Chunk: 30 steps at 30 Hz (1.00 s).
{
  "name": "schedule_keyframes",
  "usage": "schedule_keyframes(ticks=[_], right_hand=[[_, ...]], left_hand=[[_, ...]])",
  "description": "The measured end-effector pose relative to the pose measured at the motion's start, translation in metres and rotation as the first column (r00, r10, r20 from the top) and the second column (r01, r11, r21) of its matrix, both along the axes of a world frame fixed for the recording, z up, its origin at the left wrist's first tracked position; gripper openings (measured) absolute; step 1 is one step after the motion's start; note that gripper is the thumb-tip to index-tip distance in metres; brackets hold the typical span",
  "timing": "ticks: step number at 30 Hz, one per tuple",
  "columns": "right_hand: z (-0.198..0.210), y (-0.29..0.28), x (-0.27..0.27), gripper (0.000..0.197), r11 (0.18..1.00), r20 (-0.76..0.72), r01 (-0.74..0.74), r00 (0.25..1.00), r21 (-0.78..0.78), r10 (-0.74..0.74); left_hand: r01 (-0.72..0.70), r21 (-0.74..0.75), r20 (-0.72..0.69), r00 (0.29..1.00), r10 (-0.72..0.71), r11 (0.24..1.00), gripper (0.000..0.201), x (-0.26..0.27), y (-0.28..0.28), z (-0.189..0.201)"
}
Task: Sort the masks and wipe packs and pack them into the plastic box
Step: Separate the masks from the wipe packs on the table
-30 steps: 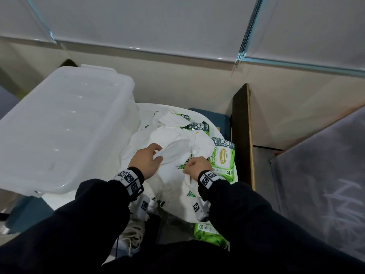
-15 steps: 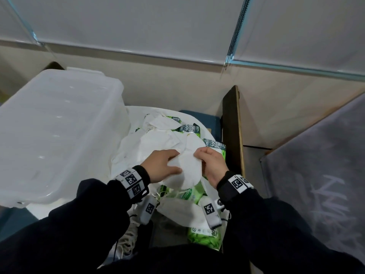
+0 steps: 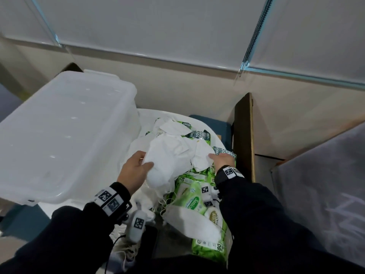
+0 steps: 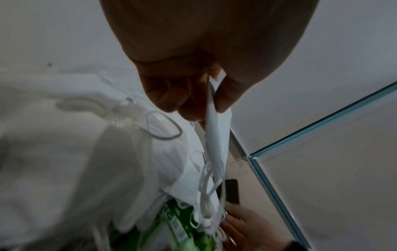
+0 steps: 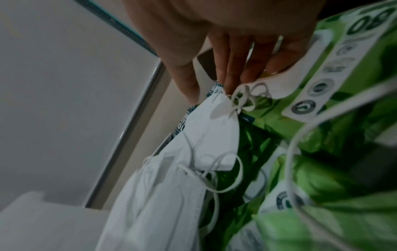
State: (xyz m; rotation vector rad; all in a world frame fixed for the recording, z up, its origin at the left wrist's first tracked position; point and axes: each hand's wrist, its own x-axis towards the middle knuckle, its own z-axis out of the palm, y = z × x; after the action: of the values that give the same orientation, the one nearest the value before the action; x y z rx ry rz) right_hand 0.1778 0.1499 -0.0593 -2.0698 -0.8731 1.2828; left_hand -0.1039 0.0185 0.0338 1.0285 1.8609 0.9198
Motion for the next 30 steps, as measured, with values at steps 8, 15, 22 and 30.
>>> schedule_keyframes(ticks=[8, 15, 22, 30], right_hand=[[-0.002, 0.005, 0.005, 0.021, 0.980, 0.098, -0.199, 0.975, 0.004, 0.198], [0.024, -0.055, 0.072, 0.010, 0.965, -0.368, 0.261, 0.897, -0.012, -0.247], [-0.007, -0.137, 0.086, 0.007, 0.851, -0.381, 0.508, 0.767, -0.133, -0.517], [-0.003, -0.152, 0.044, 0.017, 0.831, -0.451, 0.554, 0.730, -0.050, -0.513]], left_hand=[[0.498, -0.140, 0.000, 0.864, -0.503, 0.856, 0.013, 0.067, -0.020, -0.013], [0.569, -0.321, -0.166, 0.753, -0.637, 0.757, 0.029, 0.099, 0.007, -0.031], [0.495, -0.345, -0.011, 0.848, -0.531, 0.798, 0.027, 0.100, 0.012, -0.049], [0.359, -0.294, 0.383, 0.893, -0.234, 0.886, 0.030, 0.111, 0.009, -0.053]])
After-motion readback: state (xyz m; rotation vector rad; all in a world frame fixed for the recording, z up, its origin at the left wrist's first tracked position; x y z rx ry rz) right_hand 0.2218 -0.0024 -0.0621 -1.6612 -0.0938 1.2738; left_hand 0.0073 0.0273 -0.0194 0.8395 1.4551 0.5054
